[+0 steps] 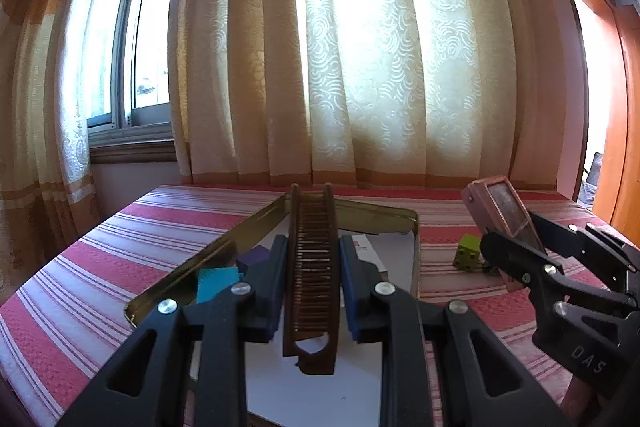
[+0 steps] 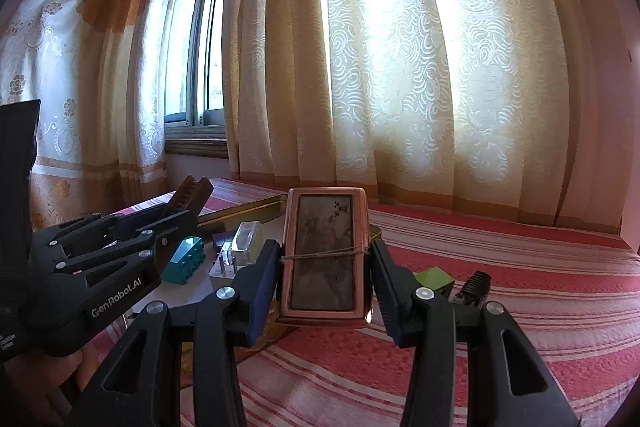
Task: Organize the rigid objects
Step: 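Lower the brown comb and copper frame over the tin tray with both grippers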
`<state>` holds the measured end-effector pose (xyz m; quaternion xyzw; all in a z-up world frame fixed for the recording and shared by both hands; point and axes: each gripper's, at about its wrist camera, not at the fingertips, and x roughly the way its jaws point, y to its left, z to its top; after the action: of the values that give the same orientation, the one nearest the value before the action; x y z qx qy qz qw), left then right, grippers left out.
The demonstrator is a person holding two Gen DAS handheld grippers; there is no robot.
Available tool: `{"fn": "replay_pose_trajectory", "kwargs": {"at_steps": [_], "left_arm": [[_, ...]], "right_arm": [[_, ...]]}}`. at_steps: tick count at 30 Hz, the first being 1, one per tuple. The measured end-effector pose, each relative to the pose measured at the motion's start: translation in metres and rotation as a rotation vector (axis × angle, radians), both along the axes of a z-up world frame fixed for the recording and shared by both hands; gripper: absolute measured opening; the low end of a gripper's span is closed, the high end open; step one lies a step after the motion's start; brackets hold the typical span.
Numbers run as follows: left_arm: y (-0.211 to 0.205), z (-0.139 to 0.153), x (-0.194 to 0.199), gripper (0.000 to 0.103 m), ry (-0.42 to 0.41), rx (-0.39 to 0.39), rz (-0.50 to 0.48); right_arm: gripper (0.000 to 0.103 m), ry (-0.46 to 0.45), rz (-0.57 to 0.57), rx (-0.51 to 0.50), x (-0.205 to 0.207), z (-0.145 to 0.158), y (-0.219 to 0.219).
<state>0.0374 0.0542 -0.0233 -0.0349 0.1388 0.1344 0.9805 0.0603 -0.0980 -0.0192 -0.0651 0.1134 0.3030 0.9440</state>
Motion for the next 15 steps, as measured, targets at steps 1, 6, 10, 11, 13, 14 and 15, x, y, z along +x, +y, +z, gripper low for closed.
{"fn": "replay_pose_trajectory", "kwargs": {"at_steps": [1, 6, 10, 11, 13, 14, 15], "left_arm": [[0.001, 0.000, 0.000, 0.024, 0.000, -0.001, 0.002], [0.008, 0.001, -0.002, 0.024, 0.003, -0.009, 0.008], [0.013, 0.001, -0.003, 0.024, 0.005, -0.017, 0.012], [0.013, 0.001, -0.003, 0.024, 0.006, -0.018, 0.012], [0.014, 0.001, -0.003, 0.024, 0.007, -0.018, 0.014], [0.015, 0.001, -0.003, 0.024, 0.007, -0.018, 0.013], [0.015, 0.000, -0.003, 0.024, 0.008, -0.018, 0.013]], "right_arm": [[0.048, 0.000, 0.002, -0.001, 0.000, 0.000, 0.001], [0.048, -0.002, 0.012, -0.009, -0.002, 0.000, 0.008], [0.048, -0.001, 0.020, -0.013, -0.002, -0.001, 0.012], [0.048, -0.001, 0.023, -0.014, -0.003, -0.001, 0.013], [0.048, -0.001, 0.026, -0.015, -0.002, 0.000, 0.015], [0.048, -0.001, 0.027, -0.016, -0.002, 0.000, 0.015], [0.048, -0.001, 0.029, -0.016, -0.002, -0.001, 0.016]]}}
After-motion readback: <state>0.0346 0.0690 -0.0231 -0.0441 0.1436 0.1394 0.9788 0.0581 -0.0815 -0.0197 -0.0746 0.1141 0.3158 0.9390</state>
